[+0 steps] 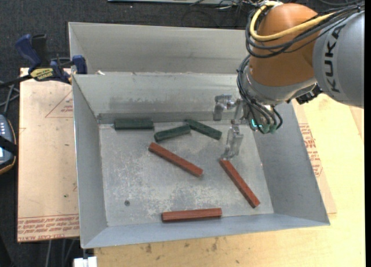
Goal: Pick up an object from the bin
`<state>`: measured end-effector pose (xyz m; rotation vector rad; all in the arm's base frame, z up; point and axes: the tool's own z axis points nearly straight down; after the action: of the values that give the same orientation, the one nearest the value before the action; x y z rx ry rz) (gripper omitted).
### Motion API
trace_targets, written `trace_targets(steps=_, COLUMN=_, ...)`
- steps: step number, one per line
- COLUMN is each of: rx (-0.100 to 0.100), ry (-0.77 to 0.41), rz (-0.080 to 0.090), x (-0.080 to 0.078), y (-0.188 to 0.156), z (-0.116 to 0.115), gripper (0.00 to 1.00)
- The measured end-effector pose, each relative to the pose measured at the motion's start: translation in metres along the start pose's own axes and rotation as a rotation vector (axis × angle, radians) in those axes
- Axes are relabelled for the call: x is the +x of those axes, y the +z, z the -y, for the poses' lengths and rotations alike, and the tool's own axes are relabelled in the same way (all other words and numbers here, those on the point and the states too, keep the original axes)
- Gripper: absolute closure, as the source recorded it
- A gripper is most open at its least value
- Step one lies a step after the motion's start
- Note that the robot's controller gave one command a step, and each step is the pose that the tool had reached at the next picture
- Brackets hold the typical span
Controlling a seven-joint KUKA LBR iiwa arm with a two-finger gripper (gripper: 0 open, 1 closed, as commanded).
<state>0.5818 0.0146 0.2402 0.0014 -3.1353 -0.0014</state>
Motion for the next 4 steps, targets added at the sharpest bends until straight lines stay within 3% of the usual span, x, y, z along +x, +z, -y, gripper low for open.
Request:
trace_targets(steps=1, rx=0.000, ry=0.000, rz=0.008, x=-0.001, y=-0.005, z=0.000, gripper=0.00)
trace_targets(steps=2, rx=-0.001, ry=0.042, rz=0.012, x=0.008, y=0.070, z=-0.026, gripper=0.00)
trace_targets(steps=3, rx=0.000, ry=-0.071, rz=0.005, x=0.006, y=0.084, z=-0.054, gripper=0.00)
trace_targets(steps=4, rx=-0.001, ry=0.152, rz=0.008, x=0.014, y=0.106, z=-0.063, gripper=0.00)
